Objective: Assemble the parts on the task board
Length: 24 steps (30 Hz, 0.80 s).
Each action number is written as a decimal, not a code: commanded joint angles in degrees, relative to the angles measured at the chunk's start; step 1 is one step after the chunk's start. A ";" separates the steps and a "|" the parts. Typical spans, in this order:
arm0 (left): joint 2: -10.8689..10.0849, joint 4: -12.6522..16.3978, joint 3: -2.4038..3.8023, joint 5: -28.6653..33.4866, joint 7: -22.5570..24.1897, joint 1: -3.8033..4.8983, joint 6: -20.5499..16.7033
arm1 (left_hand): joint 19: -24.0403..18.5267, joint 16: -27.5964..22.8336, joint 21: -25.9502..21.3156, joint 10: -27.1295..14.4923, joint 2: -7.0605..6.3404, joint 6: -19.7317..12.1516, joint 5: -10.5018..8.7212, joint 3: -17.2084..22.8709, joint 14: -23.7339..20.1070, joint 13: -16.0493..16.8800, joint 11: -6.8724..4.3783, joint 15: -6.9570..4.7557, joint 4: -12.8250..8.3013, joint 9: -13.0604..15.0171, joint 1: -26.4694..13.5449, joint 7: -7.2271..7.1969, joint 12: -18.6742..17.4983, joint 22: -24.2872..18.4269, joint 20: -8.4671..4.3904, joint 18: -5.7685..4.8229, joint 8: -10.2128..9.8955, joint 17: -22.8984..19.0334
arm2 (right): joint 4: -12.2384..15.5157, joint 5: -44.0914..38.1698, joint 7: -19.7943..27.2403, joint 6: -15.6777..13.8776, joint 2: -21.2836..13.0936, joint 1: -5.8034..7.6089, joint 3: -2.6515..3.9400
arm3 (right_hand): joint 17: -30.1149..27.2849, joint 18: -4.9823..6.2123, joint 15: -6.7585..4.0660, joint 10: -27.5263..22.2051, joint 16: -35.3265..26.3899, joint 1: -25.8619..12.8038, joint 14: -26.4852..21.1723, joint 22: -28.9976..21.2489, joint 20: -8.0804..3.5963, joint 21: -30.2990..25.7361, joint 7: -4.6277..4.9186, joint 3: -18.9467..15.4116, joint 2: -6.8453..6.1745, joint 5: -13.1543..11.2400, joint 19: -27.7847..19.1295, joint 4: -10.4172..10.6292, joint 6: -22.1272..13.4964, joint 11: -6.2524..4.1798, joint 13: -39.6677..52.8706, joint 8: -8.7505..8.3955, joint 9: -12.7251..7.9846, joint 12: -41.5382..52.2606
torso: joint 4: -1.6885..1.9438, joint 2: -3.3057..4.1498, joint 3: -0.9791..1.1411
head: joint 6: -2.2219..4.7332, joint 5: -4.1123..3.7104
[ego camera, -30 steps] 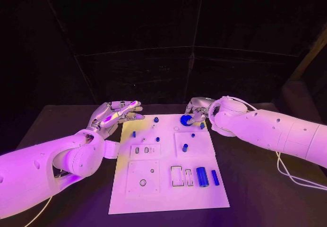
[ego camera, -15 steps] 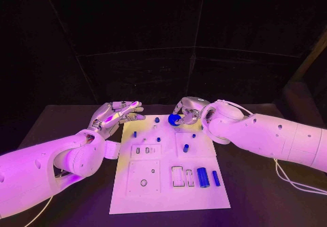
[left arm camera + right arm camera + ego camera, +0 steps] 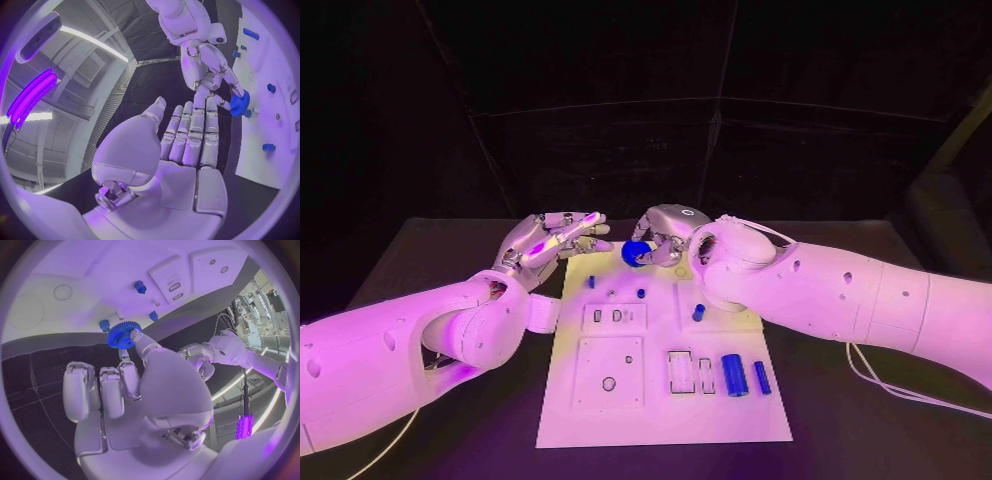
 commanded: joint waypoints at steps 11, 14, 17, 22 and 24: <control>0.02 -0.01 0.02 -0.10 0.21 0.07 0.81 | 0.41 -0.32 -0.19 0.38 0.31 0.40 0.26 0.30 0.32 -0.07 0.08 0.19 0.00 -0.07 0.23 0.07 -0.38 -0.07 0.13 0.87 -0.37 0.07 | -5.13 -2.25 -0.92 4.06 3.87 -0.57 -0.12 | 14.29 -0.49 -0.38 0.27 0.16 -1.56 5.87 4.32 -0.20 0.30 -0.88 0.86 -0.99 -0.91 1.72 0.17 4.06 0.07 0.18 -0.78 2.14 -0.24 | -0.07 0.02 0.09 | -0.30 0.57; 0.01 0.00 0.02 -0.10 0.21 0.07 0.80 | 0.41 -0.32 -0.19 0.38 0.31 0.40 0.26 0.30 0.32 -0.07 0.08 0.19 0.00 -0.07 0.23 0.07 -0.38 -0.07 0.13 0.87 -0.37 0.07 | -5.64 -2.25 -1.00 5.00 4.23 -0.63 -0.14 | 14.28 -0.48 -0.31 0.14 0.16 -1.93 5.87 4.28 -0.15 0.27 -0.76 0.95 -1.30 -1.09 1.70 0.21 3.85 0.17 0.02 -1.12 2.12 -0.41 | -0.10 0.03 0.09 | -0.39 0.61; -0.02 0.02 0.03 -0.10 0.20 0.08 0.80 | 0.41 -0.32 -0.19 0.38 0.31 0.40 0.26 0.30 0.32 -0.07 0.08 0.19 0.00 -0.07 0.23 0.07 -0.38 -0.07 0.13 0.87 -0.37 0.07 | -6.00 -2.26 -1.00 5.36 4.46 -0.67 -0.16 | 14.24 -0.46 -0.22 -0.18 0.14 -2.27 5.86 4.17 -0.08 0.22 -0.62 1.01 -1.60 -1.15 1.65 0.26 3.51 0.29 -0.41 -1.51 2.10 -0.79 | -0.16 0.01 0.09 | -0.48 0.63; -0.04 0.05 0.03 -0.10 0.18 0.08 0.80 | 0.41 -0.32 -0.19 0.38 0.31 0.40 0.26 0.30 0.32 -0.07 0.08 0.19 0.00 -0.07 0.23 0.07 -0.38 -0.07 0.13 0.87 -0.37 0.07 | -6.32 -2.26 -0.78 6.03 4.65 -0.70 -0.18 | 14.25 -0.46 0.12 -0.57 0.14 -3.41 5.86 4.14 0.19 0.19 -0.15 0.64 -2.87 -0.53 1.64 0.46 2.44 0.70 -0.83 -2.49 2.10 -1.23 | -0.13 0.02 0.08 | -0.59 0.64; -0.05 0.05 0.03 -0.10 0.17 0.08 0.79 | 0.41 -0.32 -0.19 0.38 0.31 0.40 0.26 0.30 0.32 -0.07 0.08 0.19 0.00 -0.07 0.23 0.07 -0.38 -0.07 0.13 0.87 -0.37 0.07 | -6.42 -2.23 -0.65 6.28 4.74 -0.71 -0.19 | 14.21 -0.44 0.26 -0.68 0.12 -3.90 5.85 4.05 0.32 0.15 0.00 0.33 -3.39 -0.02 1.60 0.58 2.07 0.85 -0.97 -2.84 2.12 -1.37 | -0.14 0.01 0.09 | -0.63 0.67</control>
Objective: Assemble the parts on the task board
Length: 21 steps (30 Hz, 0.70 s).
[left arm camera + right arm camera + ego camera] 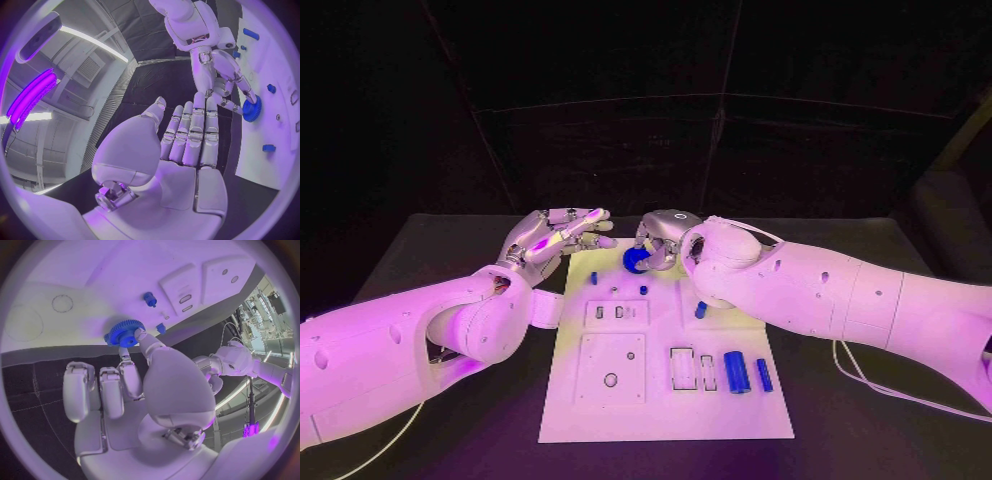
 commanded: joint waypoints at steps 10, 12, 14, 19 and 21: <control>-0.04 0.09 0.02 -0.11 0.20 0.07 0.77 | 0.41 -0.32 -0.19 0.38 0.31 0.40 0.27 0.31 0.32 -0.07 0.08 0.19 0.00 -0.07 0.23 0.07 -0.38 -0.08 0.13 0.87 -0.37 0.08 | -0.58 -0.45 -0.09 2.11 0.58 0.05 -0.02 | 14.03 -0.41 0.89 -0.80 0.06 -1.69 5.81 3.87 0.94 0.05 0.70 -2.41 -1.86 -0.08 1.51 0.44 -5.20 1.06 -0.73 -3.37 0.32 -0.91 | -0.02 -0.02 0.03 | -0.12 0.08; -0.04 0.09 0.02 -0.11 0.18 0.07 0.78 | 0.41 -0.32 -0.19 0.38 0.31 0.40 0.27 0.31 0.32 -0.07 0.08 0.19 0.00 -0.07 0.23 0.07 -0.38 -0.08 0.13 0.87 -0.37 0.08 | -0.77 -0.45 -0.33 2.32 0.69 0.04 -0.03 | 14.01 -0.40 1.01 -0.92 0.05 -1.95 5.81 3.83 1.07 0.02 0.82 -3.14 -2.07 -0.12 1.49 0.68 -6.43 1.17 -0.82 -4.23 0.34 -1.01 | -0.02 -0.02 0.03 | -0.12 0.08; -0.04 0.08 0.02 -0.11 0.12 0.07 0.78 | 0.41 -0.32 -0.19 0.38 0.31 0.40 0.27 0.31 0.32 -0.07 0.08 0.19 0.00 -0.07 0.23 0.07 -0.38 -0.08 0.13 0.87 -0.37 0.08 | -0.94 -0.44 -0.55 2.96 0.78 0.02 -0.04 | 14.00 -0.39 1.08 -0.99 0.05 -2.15 5.80 3.78 1.15 0.00 0.88 -3.69 -2.20 -0.15 1.47 0.91 -6.80 1.24 -0.87 -4.56 0.40 -1.06 | -0.01 -0.02 0.01 | -0.13 0.04; -0.05 0.07 0.02 -0.11 -0.01 0.07 0.74 | 0.41 -0.32 -0.19 0.38 0.31 0.40 0.27 0.31 0.32 -0.07 0.08 0.19 0.00 -0.07 0.23 0.07 -0.38 -0.08 0.13 0.87 -0.37 0.08 | -1.08 -0.12 -0.86 5.31 0.84 0.00 -0.05 | 13.85 -0.35 1.19 -1.29 -0.02 -2.68 5.77 3.59 1.28 -0.09 0.95 -5.20 -2.62 -0.30 1.38 1.57 -6.89 1.35 -1.13 -4.86 0.54 -1.29 | -0.01 0.01 0.03 | -0.21 0.09; -0.06 0.06 0.02 -0.11 -0.03 0.07 0.71 | 0.41 -0.32 -0.19 0.38 0.31 0.40 0.27 0.31 0.32 -0.07 0.08 0.19 0.00 -0.07 0.23 0.07 -0.38 -0.08 0.13 0.87 -0.37 0.08 | -1.08 0.00 -0.89 5.77 0.83 0.00 -0.05 | 13.77 -0.34 1.21 -1.34 -0.06 -2.88 5.75 3.54 1.31 -0.11 0.96 -5.77 -2.61 -0.33 1.35 1.92 -6.79 1.37 -1.15 -4.90 0.58 -1.32 | -0.02 0.00 0.03 | -0.24 0.10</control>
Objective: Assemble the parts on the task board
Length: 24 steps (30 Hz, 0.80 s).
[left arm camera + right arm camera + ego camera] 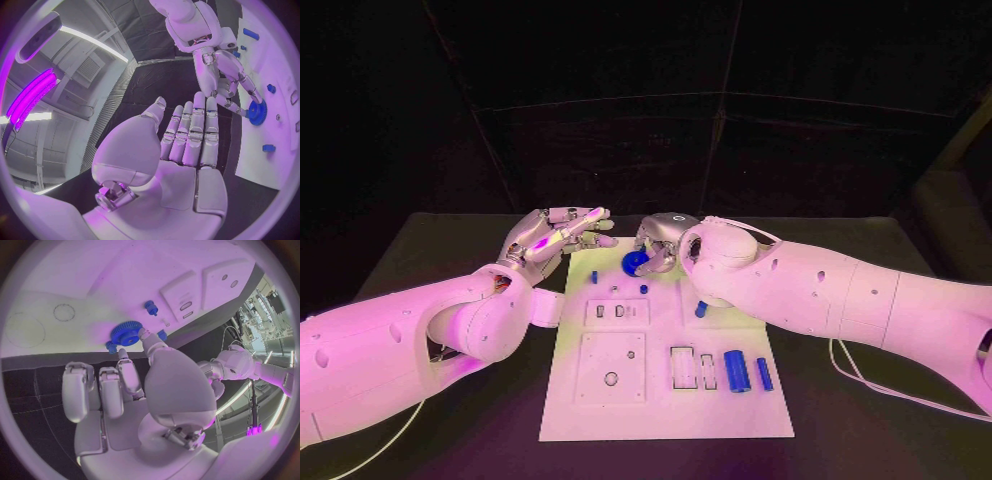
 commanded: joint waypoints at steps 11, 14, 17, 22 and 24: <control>-0.29 0.05 0.02 -0.12 0.07 0.07 0.66 | 0.46 -0.50 -0.30 0.48 0.32 0.47 0.26 0.48 0.30 -0.08 0.08 0.20 -0.11 -0.08 0.16 0.07 -0.49 -0.19 0.13 0.86 -0.45 0.16 | 2.73 4.41 5.00 -8.13 -3.80 0.06 -0.01 | 13.76 -0.38 0.40 1.01 -0.07 -0.03 5.75 3.82 0.51 -0.01 0.10 -2.28 1.15 1.90 1.48 1.65 1.15 0.19 1.57 0.08 0.28 0.94 | -0.13 -0.08 0.10 | 0.17 0.07; -0.47 0.03 0.02 -0.12 0.10 0.07 0.64 | 0.46 -0.50 -0.30 0.48 0.32 0.47 0.26 0.48 0.30 -0.08 0.08 0.20 -0.11 -0.08 0.16 0.07 -0.49 -0.19 0.13 0.86 -0.45 0.16 | 5.29 8.91 10.66 -10.87 -7.21 0.06 -0.01 | 13.83 -0.38 0.45 1.24 -0.04 0.72 5.77 3.79 0.54 -0.02 0.16 -2.21 1.51 2.08 1.47 1.37 1.06 0.24 1.95 -0.06 0.22 1.23 | -0.28 -0.11 0.07 | 0.47 -0.19; -0.65 0.00 0.02 -0.12 0.14 0.07 0.61 | 0.46 -0.51 -0.30 0.49 0.34 0.48 0.26 0.50 0.30 -0.08 0.07 0.20 -0.11 -0.07 0.16 0.07 -0.49 -0.19 0.13 0.86 -0.45 0.17 | 7.63 13.08 14.86 -11.91 -10.78 0.07 -0.02 | 13.86 -0.37 0.47 1.31 -0.03 1.23 5.78 3.75 0.56 -0.03 0.20 -2.18 1.74 2.13 1.46 1.13 1.09 0.27 2.07 -0.11 0.20 1.32 | -0.59 -0.19 0.20 | 0.75 -0.03; -0.86 -0.16 0.02 -0.12 0.17 0.08 0.54 | 0.48 -0.54 -0.32 0.51 0.39 0.50 0.27 0.56 0.31 -0.08 0.07 0.20 -0.13 -0.07 0.16 0.06 -0.51 -0.21 0.13 0.86 -0.46 0.18 | 10.00 20.65 19.23 -10.42 -17.33 0.12 0.00 | 13.74 -0.36 0.48 1.16 -0.08 2.32 5.75 3.69 0.59 -0.06 0.19 -2.07 2.17 3.36 1.43 0.51 1.82 0.26 1.93 0.09 0.28 1.16 | -0.97 -0.23 0.49 | 1.19 -0.53; -0.83 -0.25 0.02 -0.12 0.17 0.08 0.58 | 0.48 -0.54 -0.32 0.51 0.39 0.50 0.27 0.56 0.31 -0.08 0.07 0.20 -0.13 -0.07 0.16 0.06 -0.51 -0.21 0.13 0.86 -0.46 0.18 | 10.02 22.73 20.39 -9.24 -19.42 0.15 0.00 | 13.76 -0.37 0.47 1.12 -0.07 2.59 5.75 3.73 0.58 -0.05 0.17 -2.07 2.16 3.50 1.44 0.30 1.92 0.23 1.91 0.10 0.27 1.12 | -1.11 -0.28 0.56 | 1.30 -0.80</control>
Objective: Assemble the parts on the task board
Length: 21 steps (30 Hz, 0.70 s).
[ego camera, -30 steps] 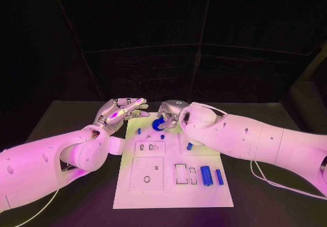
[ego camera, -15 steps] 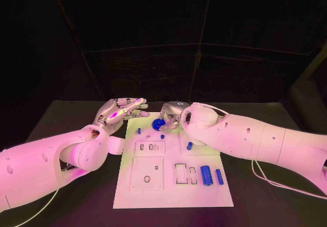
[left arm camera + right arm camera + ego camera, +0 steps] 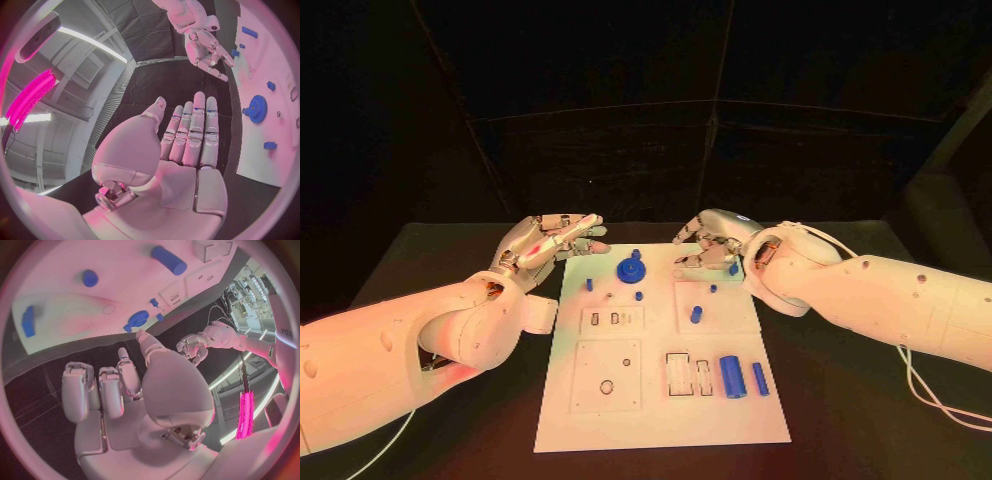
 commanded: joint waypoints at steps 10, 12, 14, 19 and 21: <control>0.99 -1.32 0.01 -0.13 0.38 0.06 1.00 | 0.29 -0.17 -0.33 0.54 0.41 0.52 0.27 0.45 0.32 -0.08 0.06 0.19 -0.01 -0.07 0.17 0.04 -0.24 -0.08 -0.08 0.87 -0.23 0.09 | -4.42 11.82 10.47 4.83 -6.73 0.13 0.01 | 13.81 -0.37 0.37 0.15 -0.06 1.95 5.76 3.75 0.32 -0.05 -0.17 -0.22 -0.29 0.72 1.24 -1.56 0.56 -0.09 -0.14 -0.11 -0.03 -0.10 | -0.59 -0.11 0.63 | 0.46 -1.39; 1.20 -1.56 0.01 -0.12 0.35 0.05 1.10 | 0.29 -0.17 -0.33 0.54 0.41 0.52 0.27 0.45 0.32 -0.08 0.06 0.19 -0.01 -0.07 0.17 0.04 -0.24 -0.08 -0.08 0.87 -0.23 0.09 | -5.06 11.94 10.92 5.36 -7.11 0.10 0.00 | 13.88 -0.37 0.34 0.19 -0.03 2.13 5.78 3.77 0.29 -0.05 -0.23 -0.30 -0.32 0.71 1.24 -1.75 0.17 -0.14 -0.09 -0.37 -0.12 -0.08 | -0.55 -0.10 0.61 | 0.32 -1.37; 1.38 -1.77 0.01 -0.12 0.30 0.03 1.21 | 0.29 -0.17 -0.33 0.54 0.41 0.52 0.27 0.45 0.32 -0.08 0.06 0.19 -0.01 -0.07 0.17 0.04 -0.24 -0.08 -0.08 0.87 -0.23 0.09 | -5.57 12.01 11.21 5.76 -7.42 0.06 0.00 | 13.88 -0.37 0.32 0.13 -0.03 2.18 5.78 3.75 0.28 -0.06 -0.24 -0.38 -0.35 0.65 1.23 -1.83 -0.06 -0.15 -0.17 -0.51 -0.15 -0.16 | -0.44 -0.04 0.71 | 0.23 -1.47; 1.61 -2.17 0.00 -0.12 0.23 -0.03 1.31 | 0.33 -0.23 -0.37 0.63 0.44 0.59 0.28 0.57 0.35 -0.07 0.02 0.18 -0.10 -0.06 0.22 -0.02 -0.26 -0.12 -0.08 0.87 -0.24 0.13 | -6.67 12.09 11.59 6.71 -7.65 -0.29 -0.01 | 13.82 -0.34 0.32 0.01 -0.06 2.19 5.76 3.64 0.27 -0.10 -0.19 -0.58 -0.47 0.49 1.19 -1.93 -0.38 -0.12 -0.31 -0.68 -0.19 -0.30 | -0.54 0.02 0.93 | 0.15 -1.28; 1.69 -2.29 0.00 -0.12 0.22 -0.04 1.34 | 0.33 -0.23 -0.37 0.63 0.44 0.59 0.28 0.57 0.35 -0.07 0.02 0.18 -0.10 -0.06 0.22 -0.02 -0.26 -0.12 -0.08 0.87 -0.24 0.13 | -6.88 12.10 11.61 7.10 -7.66 -0.47 -0.01 | 13.81 -0.34 0.32 0.01 -0.06 2.19 5.76 3.64 0.27 -0.10 -0.19 -0.59 -0.47 0.49 1.19 -1.94 -0.39 -0.12 -0.32 -0.69 -0.19 -0.30 | -0.46 0.00 0.90 | 0.05 -1.35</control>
